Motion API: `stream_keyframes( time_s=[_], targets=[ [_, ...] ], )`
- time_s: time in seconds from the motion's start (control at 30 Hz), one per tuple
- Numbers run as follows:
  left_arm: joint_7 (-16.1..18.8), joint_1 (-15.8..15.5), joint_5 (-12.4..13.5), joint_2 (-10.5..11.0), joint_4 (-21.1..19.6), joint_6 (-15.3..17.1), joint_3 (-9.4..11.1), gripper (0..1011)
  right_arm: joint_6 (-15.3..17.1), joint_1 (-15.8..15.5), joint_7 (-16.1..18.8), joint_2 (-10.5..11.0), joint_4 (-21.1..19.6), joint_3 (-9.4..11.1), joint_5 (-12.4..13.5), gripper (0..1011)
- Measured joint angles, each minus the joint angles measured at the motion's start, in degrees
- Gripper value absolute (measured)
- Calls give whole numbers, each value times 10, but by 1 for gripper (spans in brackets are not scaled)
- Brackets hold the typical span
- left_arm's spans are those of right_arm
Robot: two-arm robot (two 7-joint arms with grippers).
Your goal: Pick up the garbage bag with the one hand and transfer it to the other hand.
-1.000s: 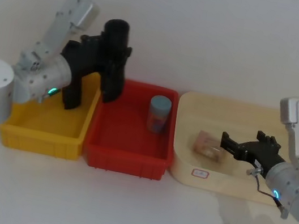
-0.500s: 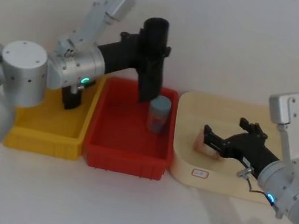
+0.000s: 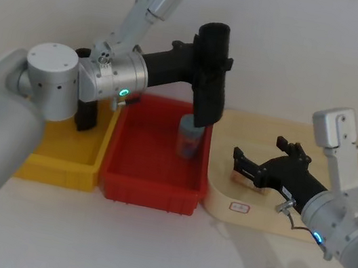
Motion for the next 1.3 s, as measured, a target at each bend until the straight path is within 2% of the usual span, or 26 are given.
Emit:
stream_keyframes(
  time_s=[0.13, 0.37, 0.63, 0.93, 1.3],
  targets=[
    [-12, -9, -10, -9, 20, -3, 0, 376, 12, 11, -6, -8, 19, -1, -1, 1000],
    [-26, -22, -24, -20, 51, -9, 1, 375, 33, 53, -10, -30, 80, -5, -2, 1000],
    [-32, -35, -31, -29, 86, -20, 4, 375, 34, 88, 4, -44, 117, -14, 0, 1000],
    [-32, -52, -30, -38, 128, -38, 11, 375, 21, 107, 25, -44, 116, -28, 2, 1000],
    [-28, -84, -27, -61, 195, -67, 17, 376, 20, 120, 49, -36, 103, -46, 4, 1000]
  ],
)
